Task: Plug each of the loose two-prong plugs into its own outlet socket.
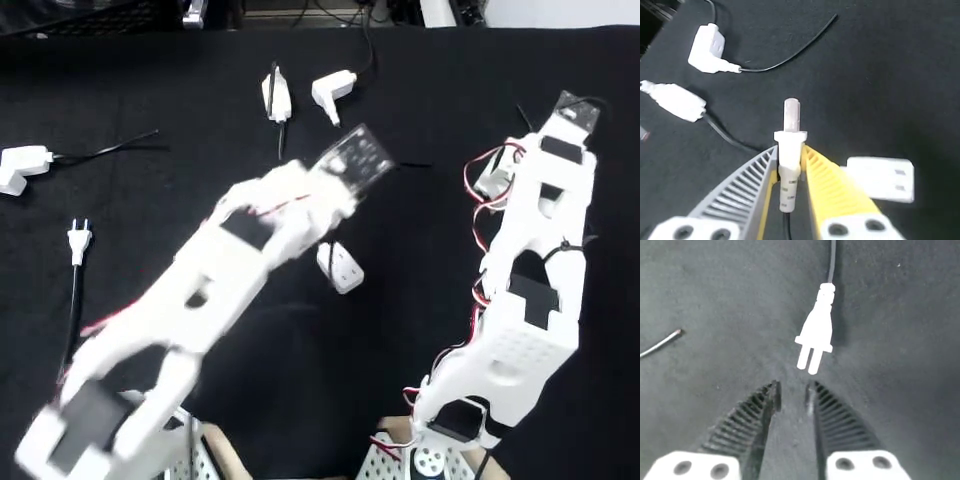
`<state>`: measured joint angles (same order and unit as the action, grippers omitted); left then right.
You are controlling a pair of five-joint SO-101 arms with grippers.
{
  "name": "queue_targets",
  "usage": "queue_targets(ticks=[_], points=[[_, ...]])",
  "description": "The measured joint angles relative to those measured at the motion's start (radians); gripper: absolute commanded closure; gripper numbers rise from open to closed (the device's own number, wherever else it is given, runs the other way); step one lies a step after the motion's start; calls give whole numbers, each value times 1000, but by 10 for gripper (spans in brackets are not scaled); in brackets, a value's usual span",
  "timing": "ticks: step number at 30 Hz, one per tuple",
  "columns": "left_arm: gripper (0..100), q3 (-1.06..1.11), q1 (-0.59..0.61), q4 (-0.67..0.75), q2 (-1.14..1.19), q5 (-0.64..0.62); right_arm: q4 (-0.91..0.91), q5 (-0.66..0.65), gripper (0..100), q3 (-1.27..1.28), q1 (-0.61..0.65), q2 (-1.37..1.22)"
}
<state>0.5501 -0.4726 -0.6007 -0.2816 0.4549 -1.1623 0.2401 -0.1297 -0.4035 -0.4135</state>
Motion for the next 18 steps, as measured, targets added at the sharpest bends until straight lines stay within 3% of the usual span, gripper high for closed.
queue_targets(ticks=[6, 10, 18], points=[[972, 359, 0, 38, -457, 0, -68, -38, 986, -51, 43, 0], [972, 566, 0, 117, -701, 0, -92, -172, 986, -51, 132, 0], [972, 697, 2, 173, -790, 0, -143, -276, 986, -51, 316, 8]])
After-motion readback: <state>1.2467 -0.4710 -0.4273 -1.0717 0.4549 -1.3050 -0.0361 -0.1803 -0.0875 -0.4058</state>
